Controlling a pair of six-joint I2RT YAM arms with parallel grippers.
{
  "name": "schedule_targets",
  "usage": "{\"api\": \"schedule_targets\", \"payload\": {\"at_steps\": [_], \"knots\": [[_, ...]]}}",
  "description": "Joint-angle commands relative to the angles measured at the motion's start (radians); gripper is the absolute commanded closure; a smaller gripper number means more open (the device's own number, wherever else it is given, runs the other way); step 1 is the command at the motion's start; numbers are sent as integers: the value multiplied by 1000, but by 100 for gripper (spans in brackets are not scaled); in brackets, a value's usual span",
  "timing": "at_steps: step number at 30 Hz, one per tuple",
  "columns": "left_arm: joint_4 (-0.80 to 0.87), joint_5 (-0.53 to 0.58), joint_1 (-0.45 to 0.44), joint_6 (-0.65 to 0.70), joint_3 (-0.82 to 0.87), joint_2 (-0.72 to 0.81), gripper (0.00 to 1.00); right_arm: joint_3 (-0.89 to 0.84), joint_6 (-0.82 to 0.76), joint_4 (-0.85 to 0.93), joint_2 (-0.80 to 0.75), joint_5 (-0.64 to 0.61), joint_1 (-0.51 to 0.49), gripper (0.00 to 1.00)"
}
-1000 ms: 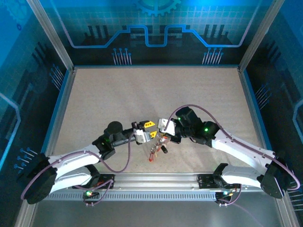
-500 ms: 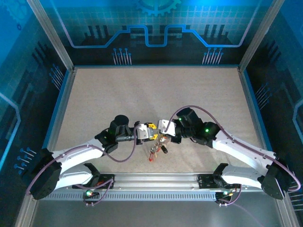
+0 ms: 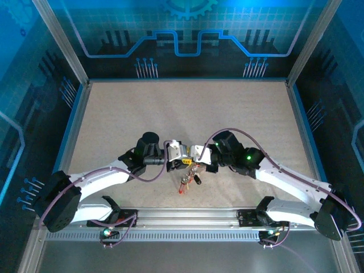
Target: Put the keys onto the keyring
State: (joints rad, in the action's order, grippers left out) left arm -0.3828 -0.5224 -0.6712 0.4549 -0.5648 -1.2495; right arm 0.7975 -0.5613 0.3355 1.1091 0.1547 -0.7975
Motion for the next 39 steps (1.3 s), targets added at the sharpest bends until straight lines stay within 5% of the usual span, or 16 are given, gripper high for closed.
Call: {"api": "schedule_targets", "payload": {"at_steps": [1,27,39], "knots": [[16,-42,9,-35,-32,-9,64,-5,-13,-43,-32,9,-5,100],[39,-163,50,-103,-66,-84,67,-4,-21,-37,-28,23,-11,100],[23,-221,49,-93,-61,-105,80,-4,-22,-36,-33,17,-11,100]]}}
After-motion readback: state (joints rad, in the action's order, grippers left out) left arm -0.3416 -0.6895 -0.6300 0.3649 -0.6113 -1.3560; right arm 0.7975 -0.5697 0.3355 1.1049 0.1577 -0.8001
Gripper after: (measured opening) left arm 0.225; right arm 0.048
